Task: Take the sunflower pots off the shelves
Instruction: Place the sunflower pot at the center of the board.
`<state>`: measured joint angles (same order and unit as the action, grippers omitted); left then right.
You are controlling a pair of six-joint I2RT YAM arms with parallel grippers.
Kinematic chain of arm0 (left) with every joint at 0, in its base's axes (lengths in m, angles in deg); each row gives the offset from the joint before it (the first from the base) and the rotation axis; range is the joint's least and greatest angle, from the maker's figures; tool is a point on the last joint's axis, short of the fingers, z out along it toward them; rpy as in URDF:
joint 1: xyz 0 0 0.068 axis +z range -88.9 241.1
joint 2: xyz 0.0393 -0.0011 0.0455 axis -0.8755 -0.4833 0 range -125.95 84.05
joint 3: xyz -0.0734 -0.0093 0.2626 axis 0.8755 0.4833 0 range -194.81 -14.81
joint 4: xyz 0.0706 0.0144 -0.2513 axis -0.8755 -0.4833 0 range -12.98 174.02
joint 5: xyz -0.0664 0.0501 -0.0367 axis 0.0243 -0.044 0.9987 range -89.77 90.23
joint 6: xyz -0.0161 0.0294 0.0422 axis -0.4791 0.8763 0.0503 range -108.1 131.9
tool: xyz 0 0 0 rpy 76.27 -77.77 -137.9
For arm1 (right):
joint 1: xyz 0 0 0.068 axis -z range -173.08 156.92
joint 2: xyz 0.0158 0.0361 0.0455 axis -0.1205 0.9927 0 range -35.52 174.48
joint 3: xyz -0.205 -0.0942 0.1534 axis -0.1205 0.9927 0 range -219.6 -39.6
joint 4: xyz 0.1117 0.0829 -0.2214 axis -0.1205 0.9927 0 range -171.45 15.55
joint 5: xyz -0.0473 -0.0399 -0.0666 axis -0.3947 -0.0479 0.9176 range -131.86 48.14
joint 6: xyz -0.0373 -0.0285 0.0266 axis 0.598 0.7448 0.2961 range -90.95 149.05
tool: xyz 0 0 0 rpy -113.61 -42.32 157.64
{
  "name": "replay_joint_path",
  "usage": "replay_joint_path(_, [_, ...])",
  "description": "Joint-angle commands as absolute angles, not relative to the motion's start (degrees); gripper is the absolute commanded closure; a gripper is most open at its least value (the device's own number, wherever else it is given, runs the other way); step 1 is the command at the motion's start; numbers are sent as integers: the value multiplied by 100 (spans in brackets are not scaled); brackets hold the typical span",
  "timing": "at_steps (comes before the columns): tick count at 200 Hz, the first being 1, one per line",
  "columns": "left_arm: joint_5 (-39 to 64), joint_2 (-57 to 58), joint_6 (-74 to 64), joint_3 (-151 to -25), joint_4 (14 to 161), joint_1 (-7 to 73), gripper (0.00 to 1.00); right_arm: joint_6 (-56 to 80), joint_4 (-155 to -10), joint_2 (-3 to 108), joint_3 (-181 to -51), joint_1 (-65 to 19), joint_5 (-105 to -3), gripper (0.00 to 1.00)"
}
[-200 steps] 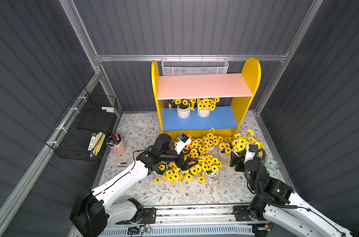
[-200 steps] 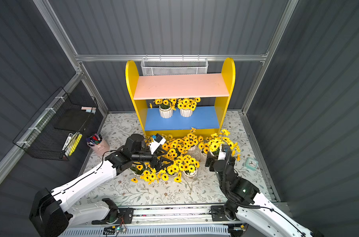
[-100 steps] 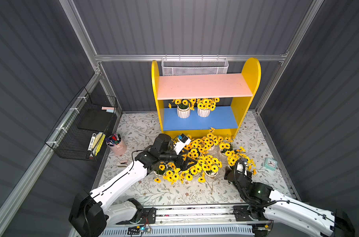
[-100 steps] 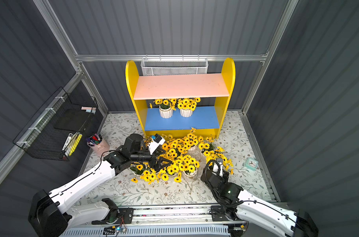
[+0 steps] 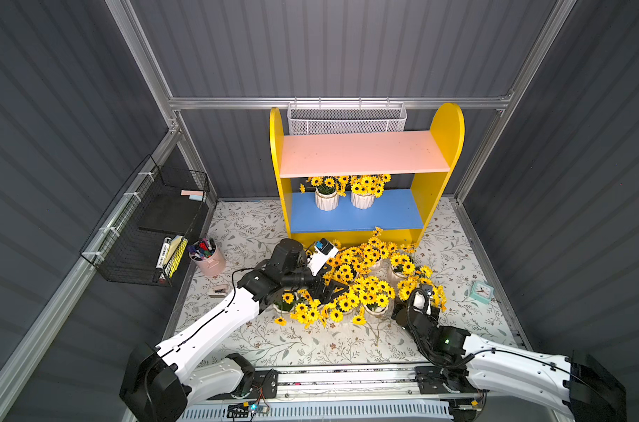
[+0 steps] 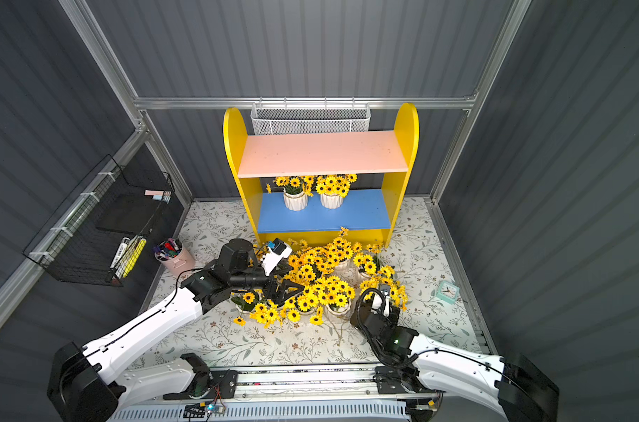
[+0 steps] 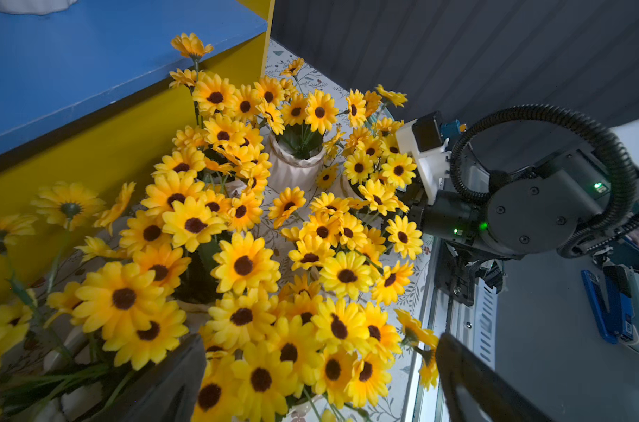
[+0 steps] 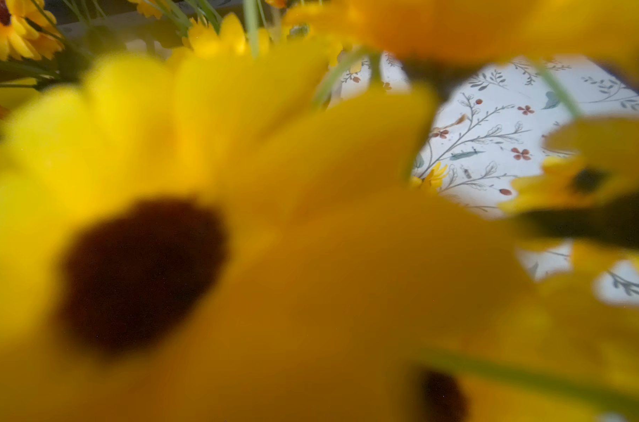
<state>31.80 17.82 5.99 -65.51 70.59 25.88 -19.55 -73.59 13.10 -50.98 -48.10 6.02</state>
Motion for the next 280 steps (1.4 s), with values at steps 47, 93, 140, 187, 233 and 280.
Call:
replay_joint_path(47, [2678,2031,926,-6798,6504,2551,1,-3894,-5149,2038,-6054,-4845,244,1])
replay_joint_path(93, [1444,2217,857,-7126,6125,2553,1,-4293,-3763,1170,-6280,-4965,-87,1])
replay_joint_path(140, [-111,1907,1222,-7609,6108,2559,1,-3006,-3572,-831,-6149,-4962,-348,1])
replay_joint_path(187, [-28,955,1757,-8995,6498,3058,1,-2562,-3457,-1203,-6337,-4965,-542,1])
replay_joint_path(233, [926,299,1682,-11366,5766,3632,1,-1936,-3028,-913,-7316,-4968,-715,1])
replay_joint_path(280, [2912,-298,1309,-13037,5075,3588,1,-808,-3497,-1358,-7682,-4967,-458,1])
